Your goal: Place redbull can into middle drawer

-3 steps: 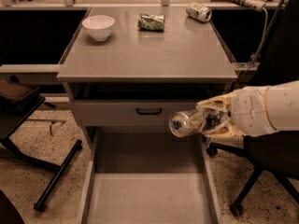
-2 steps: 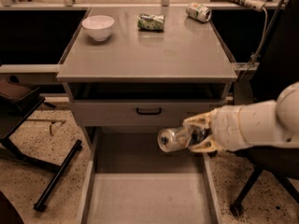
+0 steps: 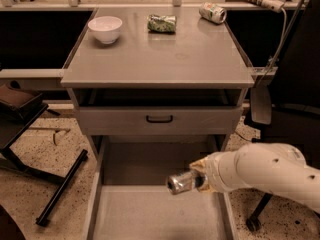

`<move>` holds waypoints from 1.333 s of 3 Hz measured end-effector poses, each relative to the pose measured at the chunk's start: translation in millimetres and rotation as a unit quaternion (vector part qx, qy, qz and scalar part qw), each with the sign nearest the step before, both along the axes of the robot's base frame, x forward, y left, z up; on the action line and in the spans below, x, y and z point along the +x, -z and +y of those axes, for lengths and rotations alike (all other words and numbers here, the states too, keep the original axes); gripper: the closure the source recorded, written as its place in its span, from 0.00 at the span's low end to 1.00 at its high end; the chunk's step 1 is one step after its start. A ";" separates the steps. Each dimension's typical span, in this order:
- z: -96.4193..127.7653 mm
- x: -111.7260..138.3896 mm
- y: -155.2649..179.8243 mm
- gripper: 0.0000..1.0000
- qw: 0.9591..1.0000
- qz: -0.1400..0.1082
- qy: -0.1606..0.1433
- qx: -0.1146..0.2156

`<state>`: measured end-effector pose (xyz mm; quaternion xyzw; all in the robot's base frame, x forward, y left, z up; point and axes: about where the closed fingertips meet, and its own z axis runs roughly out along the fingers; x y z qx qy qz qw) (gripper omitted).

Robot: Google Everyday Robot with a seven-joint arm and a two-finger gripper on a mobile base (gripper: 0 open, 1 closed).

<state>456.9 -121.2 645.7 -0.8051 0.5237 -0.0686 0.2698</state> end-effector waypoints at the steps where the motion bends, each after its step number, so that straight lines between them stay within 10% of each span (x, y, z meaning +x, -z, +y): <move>1: -31.3 2.2 48.3 1.00 0.999 -0.010 0.024 -0.046; 2: -35.9 42.4 66.0 1.00 0.997 -0.032 0.067 -0.026; 4: -11.8 41.5 98.5 1.00 0.999 -0.013 0.048 -0.014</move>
Offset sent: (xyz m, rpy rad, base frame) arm 0.1335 -0.0172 -0.0741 0.0927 -0.1298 -0.3191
